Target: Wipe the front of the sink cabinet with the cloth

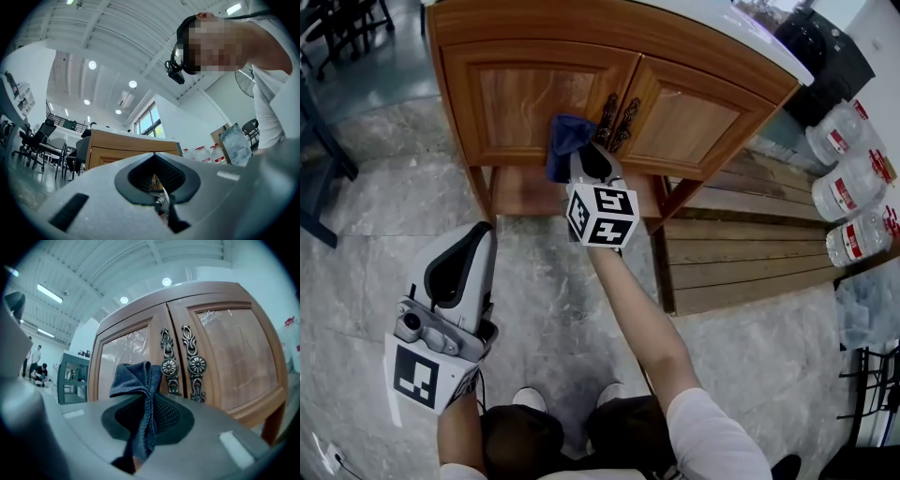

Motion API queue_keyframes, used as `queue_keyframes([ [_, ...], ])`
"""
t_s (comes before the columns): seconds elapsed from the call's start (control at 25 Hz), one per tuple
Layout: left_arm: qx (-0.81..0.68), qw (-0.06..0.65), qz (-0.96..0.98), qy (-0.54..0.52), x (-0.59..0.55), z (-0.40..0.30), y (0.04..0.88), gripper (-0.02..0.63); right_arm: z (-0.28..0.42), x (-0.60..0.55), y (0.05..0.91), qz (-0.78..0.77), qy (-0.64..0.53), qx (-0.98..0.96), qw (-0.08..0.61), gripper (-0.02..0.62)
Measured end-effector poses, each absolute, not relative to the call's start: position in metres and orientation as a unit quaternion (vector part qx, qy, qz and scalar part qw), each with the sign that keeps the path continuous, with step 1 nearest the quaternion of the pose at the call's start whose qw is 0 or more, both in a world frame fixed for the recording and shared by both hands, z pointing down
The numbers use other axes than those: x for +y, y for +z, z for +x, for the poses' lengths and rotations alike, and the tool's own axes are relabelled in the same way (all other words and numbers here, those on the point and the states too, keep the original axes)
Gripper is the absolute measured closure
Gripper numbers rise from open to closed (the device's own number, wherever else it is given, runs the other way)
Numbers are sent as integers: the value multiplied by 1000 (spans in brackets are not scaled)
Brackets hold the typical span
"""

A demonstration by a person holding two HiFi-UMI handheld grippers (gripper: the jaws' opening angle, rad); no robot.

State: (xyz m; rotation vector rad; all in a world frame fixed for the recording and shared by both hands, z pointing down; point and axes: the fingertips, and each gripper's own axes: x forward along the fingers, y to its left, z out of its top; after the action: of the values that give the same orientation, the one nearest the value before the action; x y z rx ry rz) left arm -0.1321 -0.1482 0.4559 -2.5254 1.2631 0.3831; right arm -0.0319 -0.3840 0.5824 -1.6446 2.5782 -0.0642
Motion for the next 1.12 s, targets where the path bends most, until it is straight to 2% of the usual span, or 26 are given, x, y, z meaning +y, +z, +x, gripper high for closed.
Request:
queue_keyframes([
  [0.48, 433, 146, -880, 128, -145, -130, 457, 601, 20, -374, 599, -580, 9, 815, 13, 535],
  [0.88, 427, 146, -884, 122, -146, -122, 459, 601, 104, -387, 604, -636, 2, 772, 12, 534],
  [1.12, 426, 149, -885, 114, -146, -118, 460, 601, 137, -393, 602, -644, 31, 765, -14, 533],
])
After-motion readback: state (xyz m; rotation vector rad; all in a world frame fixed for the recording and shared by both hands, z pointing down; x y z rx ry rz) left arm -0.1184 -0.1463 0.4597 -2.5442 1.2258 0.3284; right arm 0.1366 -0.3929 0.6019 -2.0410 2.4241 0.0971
